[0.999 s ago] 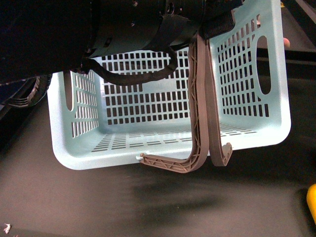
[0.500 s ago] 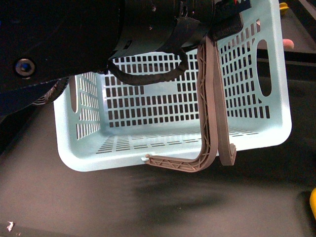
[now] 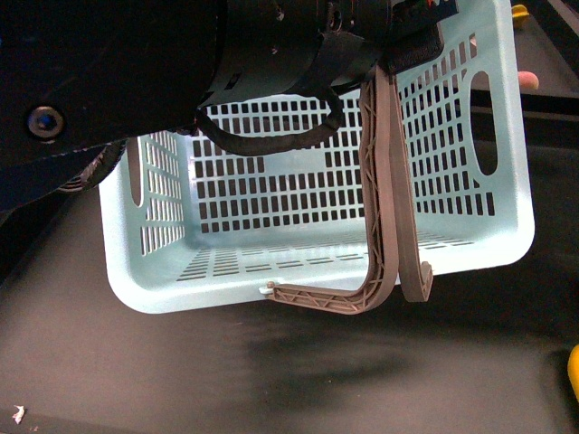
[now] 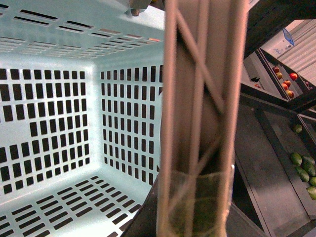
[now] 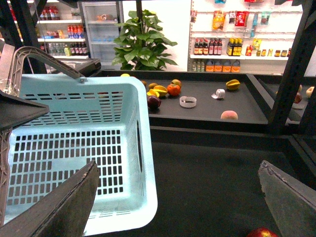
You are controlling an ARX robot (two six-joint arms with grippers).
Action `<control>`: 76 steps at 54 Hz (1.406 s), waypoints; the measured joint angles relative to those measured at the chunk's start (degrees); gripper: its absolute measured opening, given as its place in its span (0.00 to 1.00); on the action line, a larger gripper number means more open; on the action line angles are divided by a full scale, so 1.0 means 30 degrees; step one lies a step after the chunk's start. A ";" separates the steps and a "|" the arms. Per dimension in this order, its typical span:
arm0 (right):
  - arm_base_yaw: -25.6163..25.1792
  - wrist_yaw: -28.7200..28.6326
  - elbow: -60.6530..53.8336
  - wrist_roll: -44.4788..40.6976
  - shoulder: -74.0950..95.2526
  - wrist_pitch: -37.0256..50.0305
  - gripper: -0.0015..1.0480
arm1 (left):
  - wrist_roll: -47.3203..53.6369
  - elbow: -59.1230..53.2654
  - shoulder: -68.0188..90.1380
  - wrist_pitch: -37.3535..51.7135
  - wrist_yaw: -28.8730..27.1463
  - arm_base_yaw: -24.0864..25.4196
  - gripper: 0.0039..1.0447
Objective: Pick mango with right arm and hold basket with left
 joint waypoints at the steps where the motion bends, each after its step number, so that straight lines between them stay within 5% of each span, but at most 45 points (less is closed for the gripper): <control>1: 0.0000 0.0000 0.0000 0.0000 0.0007 0.0000 0.92 | 0.0000 0.0000 0.0000 0.0000 0.0000 0.0000 0.05; 31: 0.0000 0.0015 0.0000 0.0000 0.0007 0.0000 0.92 | 0.0000 0.0000 0.0000 0.0000 -0.0007 0.0000 0.05; 36: 0.0160 0.2514 0.0160 -0.0627 0.1545 0.0051 0.92 | -0.0022 0.0000 0.0000 0.0000 0.0000 0.0000 0.05; 51: -0.4575 -0.1246 0.2040 -0.0561 1.4571 0.9639 0.92 | -0.0015 0.0000 0.0000 0.0000 0.0007 0.0000 0.05; 65: -0.6331 -0.2069 0.4218 -0.1188 2.8108 1.7129 0.92 | -0.0007 0.0000 0.0000 0.0000 -0.0022 0.0015 0.05; 76: -0.7111 -0.2382 0.5552 -0.1639 3.5306 1.9890 0.92 | -0.0015 0.0000 0.0000 0.0000 0.0007 0.0007 0.05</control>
